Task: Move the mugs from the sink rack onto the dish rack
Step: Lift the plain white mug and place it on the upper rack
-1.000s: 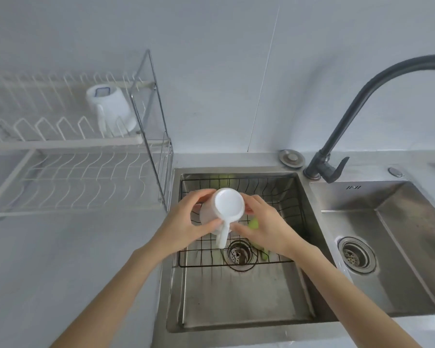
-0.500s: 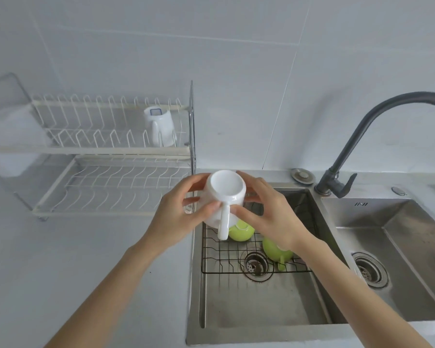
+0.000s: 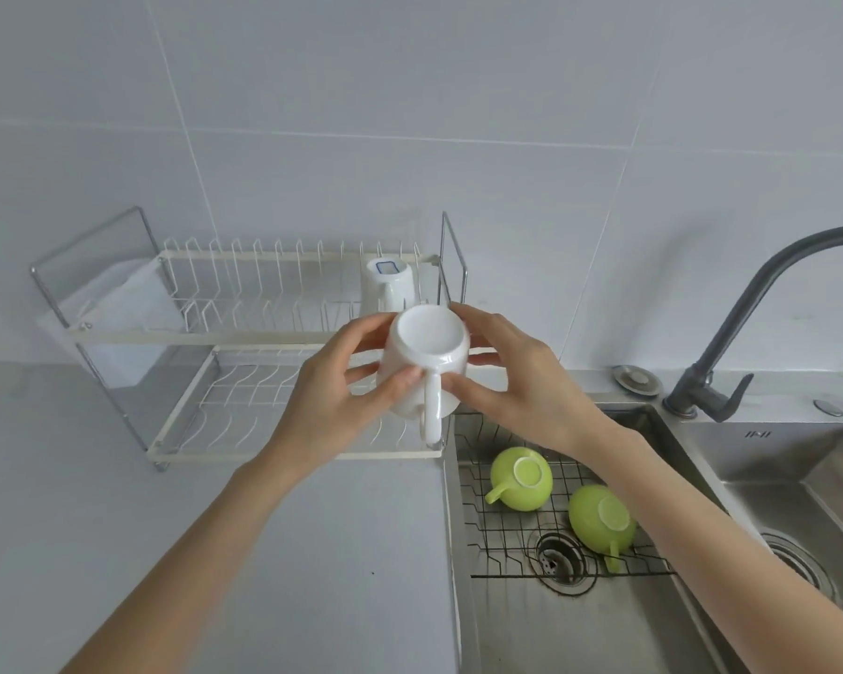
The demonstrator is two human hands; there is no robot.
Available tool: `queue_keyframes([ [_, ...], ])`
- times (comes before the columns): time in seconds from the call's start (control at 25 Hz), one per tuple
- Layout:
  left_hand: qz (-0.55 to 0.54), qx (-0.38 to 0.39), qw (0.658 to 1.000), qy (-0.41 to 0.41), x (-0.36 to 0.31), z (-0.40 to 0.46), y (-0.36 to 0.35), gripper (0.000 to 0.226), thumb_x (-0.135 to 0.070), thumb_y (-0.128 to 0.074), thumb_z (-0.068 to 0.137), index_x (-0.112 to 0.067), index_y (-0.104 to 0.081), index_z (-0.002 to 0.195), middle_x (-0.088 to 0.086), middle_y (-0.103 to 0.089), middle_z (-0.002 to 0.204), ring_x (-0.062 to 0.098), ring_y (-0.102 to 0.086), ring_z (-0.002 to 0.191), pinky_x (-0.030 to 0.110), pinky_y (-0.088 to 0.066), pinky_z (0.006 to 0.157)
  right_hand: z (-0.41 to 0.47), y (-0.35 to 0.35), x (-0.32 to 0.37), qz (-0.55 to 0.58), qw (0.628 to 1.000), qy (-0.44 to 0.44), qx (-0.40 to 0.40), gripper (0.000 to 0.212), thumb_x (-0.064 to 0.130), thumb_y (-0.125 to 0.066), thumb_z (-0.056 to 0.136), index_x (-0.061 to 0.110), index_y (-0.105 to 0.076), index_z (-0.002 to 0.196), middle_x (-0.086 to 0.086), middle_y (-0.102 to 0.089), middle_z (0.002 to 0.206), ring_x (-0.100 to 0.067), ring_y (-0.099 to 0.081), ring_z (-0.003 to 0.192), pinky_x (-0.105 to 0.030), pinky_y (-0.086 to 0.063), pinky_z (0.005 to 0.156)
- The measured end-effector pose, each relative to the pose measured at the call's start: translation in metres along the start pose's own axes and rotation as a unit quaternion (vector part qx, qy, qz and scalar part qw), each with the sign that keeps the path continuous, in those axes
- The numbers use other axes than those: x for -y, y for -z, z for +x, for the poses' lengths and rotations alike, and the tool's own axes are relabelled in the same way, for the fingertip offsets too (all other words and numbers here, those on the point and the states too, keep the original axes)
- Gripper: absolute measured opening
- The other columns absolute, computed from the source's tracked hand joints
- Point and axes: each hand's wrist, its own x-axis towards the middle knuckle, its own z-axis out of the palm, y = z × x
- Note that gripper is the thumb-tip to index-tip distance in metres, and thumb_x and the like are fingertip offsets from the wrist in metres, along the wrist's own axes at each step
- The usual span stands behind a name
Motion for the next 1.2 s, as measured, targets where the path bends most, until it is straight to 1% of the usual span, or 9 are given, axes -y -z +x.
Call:
queue_keyframes([
  [0.12,0.013,-0.004,1.0,-0.02,-0.005,0.019,0.026,0.043,-0.051,-0.062,0.061,-0.047,-0.05,0.102,-0.028,-0.061,0.104,-0.015,-0.056,0.099,0.004,-0.049,0.081,0.03,0.005,0.017,-0.025,0.999,0.025,-0.002,0.064,0.021,-0.069,0.08,0.013,-0.039,0.136,-0.007,-0.054,0.129,-0.007,-0.053,0.103,-0.004,-0.041,0.089],
  [0.28,0.032,-0.012,0.999,-0.042,-0.011,0.054,0.06,0.045,-0.051,-0.062,0.061,-0.042,-0.052,0.103,-0.026,-0.059,0.104,-0.019,-0.056,0.096,0.001,-0.048,0.078,0.075,0.011,0.039,-0.05,0.998,0.049,0.003,0.065,0.024,-0.068,0.081,0.014,-0.038,0.137,-0.008,-0.053,0.128,-0.011,-0.053,0.1,-0.018,-0.046,0.092],
  [0.4,0.033,-0.019,0.999,-0.039,-0.009,0.076,0.08,0.049,-0.042,-0.068,0.064,-0.03,-0.053,0.109,-0.022,-0.059,0.105,-0.02,-0.056,0.095,-0.001,-0.046,0.073,0.107,0.01,0.048,-0.055,0.997,0.048,0.019,0.064,0.025,-0.066,0.082,0.015,-0.037,0.138,-0.007,-0.051,0.13,-0.01,-0.053,0.1,-0.02,-0.046,0.092],
  [0.52,0.06,-0.015,0.998,-0.033,-0.001,0.096,0.1,0.052,-0.049,-0.064,0.061,-0.031,-0.054,0.108,-0.023,-0.06,0.105,-0.021,-0.056,0.093,-0.003,-0.043,0.075,0.137,0.004,0.052,-0.078,0.995,0.051,0.036,0.063,0.027,-0.065,0.083,0.015,-0.036,0.138,-0.007,-0.049,0.131,-0.014,-0.055,0.103,-0.019,-0.045,0.091],
  [0.6,0.094,-0.013,0.995,-0.023,0.006,0.107,0.113,0.048,-0.047,-0.067,0.065,-0.031,-0.054,0.108,-0.019,-0.062,0.105,-0.017,-0.057,0.093,-0.003,-0.043,0.079,0.156,-0.002,0.053,-0.104,0.991,0.054,0.059,0.065,0.028,-0.064,0.084,0.014,-0.034,0.139,-0.009,-0.048,0.131,-0.022,-0.057,0.108,-0.023,-0.045,0.094],
  [0.72,0.154,0.0,0.988,0.002,0.02,0.123,0.131,0.041,-0.023,-0.069,0.079,-0.019,-0.053,0.116,-0.006,-0.06,0.11,0.003,-0.059,0.097,-0.004,-0.044,0.074,0.184,-0.016,0.051,-0.158,0.98,0.062,0.107,0.067,0.029,-0.062,0.085,0.014,-0.029,0.142,-0.012,-0.045,0.13,-0.028,-0.056,0.109,-0.035,-0.045,0.1],
  [0.88,0.167,0.038,0.984,0.04,0.045,0.14,0.152,0.042,-0.012,-0.067,0.079,-0.013,-0.052,0.119,-0.003,-0.059,0.113,0.011,-0.059,0.102,0.011,-0.046,0.08,0.215,-0.042,0.044,-0.18,0.971,0.047,0.152,0.065,0.03,-0.06,0.086,0.015,-0.029,0.142,-0.012,-0.042,0.131,-0.029,-0.051,0.111,-0.033,-0.041,0.099],
  [1.04,0.157,0.078,0.981,0.085,0.075,0.146,0.166,0.034,-0.015,-0.068,0.078,-0.027,-0.054,0.105,-0.012,-0.062,0.1,-0.017,-0.061,0.081,0.007,-0.049,0.078,0.234,-0.07,0.031,-0.194,0.961,0.027,0.195,0.066,0.032,-0.059,0.087,0.015,-0.027,0.142,-0.013,-0.041,0.134,-0.03,-0.049,0.117,-0.036,-0.039,0.099],
  [1.2,0.159,0.09,0.974,0.134,0.099,0.145,0.17,0.04,-0.014,-0.068,0.078,-0.018,-0.053,0.115,0.001,-0.062,0.108,-0.003,-0.059,0.092,0.02,-0.048,0.09,0.241,-0.097,0.019,-0.193,0.956,0.012,0.219,0.067,0.032,-0.059,0.087,0.014,-0.026,0.143,-0.014,-0.041,0.136,-0.031,-0.048,0.119,-0.039,-0.04,0.099],
])
